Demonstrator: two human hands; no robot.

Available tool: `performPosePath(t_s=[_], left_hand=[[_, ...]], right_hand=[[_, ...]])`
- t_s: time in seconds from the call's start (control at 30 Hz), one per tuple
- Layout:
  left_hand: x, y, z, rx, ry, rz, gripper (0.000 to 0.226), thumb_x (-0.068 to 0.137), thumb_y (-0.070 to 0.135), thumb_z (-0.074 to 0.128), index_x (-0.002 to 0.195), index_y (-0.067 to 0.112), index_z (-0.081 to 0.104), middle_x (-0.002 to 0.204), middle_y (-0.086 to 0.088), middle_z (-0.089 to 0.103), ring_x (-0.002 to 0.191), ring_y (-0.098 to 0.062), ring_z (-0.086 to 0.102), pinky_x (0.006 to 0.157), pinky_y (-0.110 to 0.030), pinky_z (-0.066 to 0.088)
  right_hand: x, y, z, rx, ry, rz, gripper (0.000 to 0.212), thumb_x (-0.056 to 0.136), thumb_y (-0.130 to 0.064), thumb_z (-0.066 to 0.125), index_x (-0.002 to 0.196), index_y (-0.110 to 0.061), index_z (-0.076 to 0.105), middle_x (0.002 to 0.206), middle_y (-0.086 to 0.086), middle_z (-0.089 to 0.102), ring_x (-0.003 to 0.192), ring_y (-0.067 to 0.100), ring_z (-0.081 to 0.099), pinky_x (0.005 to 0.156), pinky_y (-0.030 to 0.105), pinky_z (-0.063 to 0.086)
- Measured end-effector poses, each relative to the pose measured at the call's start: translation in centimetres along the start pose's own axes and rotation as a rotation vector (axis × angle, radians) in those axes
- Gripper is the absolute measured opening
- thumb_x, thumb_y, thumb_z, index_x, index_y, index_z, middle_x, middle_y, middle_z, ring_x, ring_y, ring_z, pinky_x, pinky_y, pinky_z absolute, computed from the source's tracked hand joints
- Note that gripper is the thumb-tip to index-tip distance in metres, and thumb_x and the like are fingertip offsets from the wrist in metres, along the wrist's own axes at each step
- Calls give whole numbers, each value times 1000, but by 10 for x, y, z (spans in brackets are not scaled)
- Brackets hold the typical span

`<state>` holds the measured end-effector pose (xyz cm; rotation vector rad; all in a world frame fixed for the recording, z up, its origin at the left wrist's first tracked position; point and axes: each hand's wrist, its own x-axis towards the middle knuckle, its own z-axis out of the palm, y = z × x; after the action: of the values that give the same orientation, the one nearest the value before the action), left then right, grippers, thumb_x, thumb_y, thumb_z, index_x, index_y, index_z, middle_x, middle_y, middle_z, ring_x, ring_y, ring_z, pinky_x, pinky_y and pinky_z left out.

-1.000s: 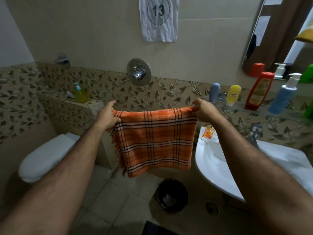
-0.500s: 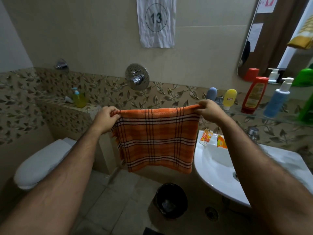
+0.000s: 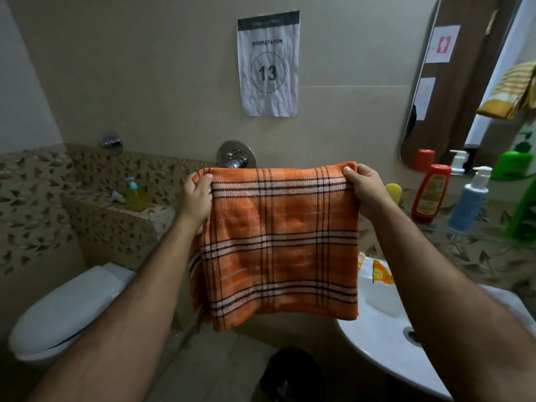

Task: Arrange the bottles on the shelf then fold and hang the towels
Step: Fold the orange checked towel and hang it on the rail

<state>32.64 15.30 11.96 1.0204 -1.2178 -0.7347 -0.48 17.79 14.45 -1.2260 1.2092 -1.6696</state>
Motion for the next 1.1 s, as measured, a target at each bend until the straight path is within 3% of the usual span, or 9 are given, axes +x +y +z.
performPosePath(t_s=[0.07,0.2,0.33,0.5,0.6,0.77,0.9,0.97,1.1], left_hand=[[5,11,13,-177,50,-60,26,97,22,49,73,20,57,67,6,61,67,-11,60,65,-25,50],[15,29,31,-218,103,-113,26,97,18,52,74,18,61,77,4,62,74,-8,58,61,-19,48],[14,24,23,-213,9,-182,25,99,16,49,77,15,61,72,0,63,65,-11,61,53,-19,51],[18,8,-24,-177,-115,-284,25,95,20,56,73,13,66,60,-4,69,52,-17,67,48,-29,56],[22,-4,-43,-161,-122,-338,15,94,20,59,87,9,66,64,-7,72,55,-20,70,47,-29,55],[30,-23,-62,-299,-260,-534,32,92,34,62,102,4,68,78,-14,75,65,-23,73,54,-36,59],[17,-54,-69,-467,-420,-556,58,91,57,47,104,8,76,110,-17,72,100,-26,71,71,-39,60],[7,-68,-66,-526,-419,-560,50,89,43,54,115,2,70,115,-19,69,102,-26,70,72,-37,60],[-4,-84,-47,-599,-295,-607,53,79,16,66,125,-9,56,96,-20,74,79,-25,74,60,-36,60]], right_hand=[[4,-7,-9,152,-152,11,14,99,-19,54,101,-9,63,88,7,73,84,23,68,73,37,60],[-19,40,-7,128,-486,235,53,81,-12,69,133,-4,56,119,11,70,106,26,69,88,40,58],[-42,89,22,206,-363,281,49,82,-4,63,130,0,56,121,17,67,103,28,68,88,41,58],[-36,73,27,216,-323,234,39,87,-9,61,125,-2,59,116,17,70,100,29,70,83,40,60],[-29,54,31,186,-319,223,29,91,-7,58,118,-2,63,108,16,73,93,27,72,77,37,61],[-20,23,49,221,-266,285,15,94,-6,55,103,-3,67,88,13,75,76,24,74,64,32,61],[-18,-1,64,263,-229,319,18,95,-9,56,107,0,65,93,16,70,79,27,69,74,37,59],[-17,-10,72,265,-209,311,24,96,-9,55,115,2,62,98,18,68,83,28,66,79,39,56],[-15,-26,82,269,-173,294,23,96,-7,56,115,4,62,98,19,67,80,27,67,83,41,55]])
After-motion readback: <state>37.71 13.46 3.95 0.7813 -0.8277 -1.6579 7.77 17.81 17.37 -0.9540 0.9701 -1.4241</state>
